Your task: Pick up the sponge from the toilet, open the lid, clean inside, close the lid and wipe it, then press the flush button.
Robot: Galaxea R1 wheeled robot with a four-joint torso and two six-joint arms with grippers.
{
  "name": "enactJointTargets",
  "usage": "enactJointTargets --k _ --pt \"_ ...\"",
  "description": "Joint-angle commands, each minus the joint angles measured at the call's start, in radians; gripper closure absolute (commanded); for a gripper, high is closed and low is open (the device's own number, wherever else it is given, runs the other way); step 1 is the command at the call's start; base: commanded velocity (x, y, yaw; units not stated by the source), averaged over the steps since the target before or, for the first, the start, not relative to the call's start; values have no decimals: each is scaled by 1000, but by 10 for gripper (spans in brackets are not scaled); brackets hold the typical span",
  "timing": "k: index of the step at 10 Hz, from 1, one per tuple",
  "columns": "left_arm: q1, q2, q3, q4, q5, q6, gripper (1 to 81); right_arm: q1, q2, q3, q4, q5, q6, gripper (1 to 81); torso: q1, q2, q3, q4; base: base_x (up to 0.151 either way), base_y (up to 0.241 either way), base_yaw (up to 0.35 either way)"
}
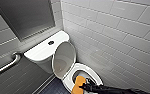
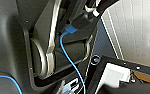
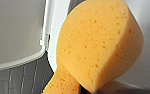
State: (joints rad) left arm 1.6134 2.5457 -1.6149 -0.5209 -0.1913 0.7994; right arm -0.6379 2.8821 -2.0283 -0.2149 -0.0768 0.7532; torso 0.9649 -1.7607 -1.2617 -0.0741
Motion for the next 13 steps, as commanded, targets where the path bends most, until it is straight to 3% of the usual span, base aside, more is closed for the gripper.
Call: enactJointTargets --k 1,4,7,13 --pt "32 -11 52 -1 105 4 10 -15 -140 163 -20 8 3 811 0 0 0 0 0 0 0" --pt "32 -14 66 2 105 8 10 -85 -237 212 -20 55 2 811 0 0 0 0 0 0 0" --pt "32 -14 66 9 105 11 10 -107 -408 325 -20 78 2 811 0 0 0 0 0 0 0" --pt "46 -14 59 12 102 12 10 -156 -662 419 -18 88 3 811 0 0 0 0 0 0 0"
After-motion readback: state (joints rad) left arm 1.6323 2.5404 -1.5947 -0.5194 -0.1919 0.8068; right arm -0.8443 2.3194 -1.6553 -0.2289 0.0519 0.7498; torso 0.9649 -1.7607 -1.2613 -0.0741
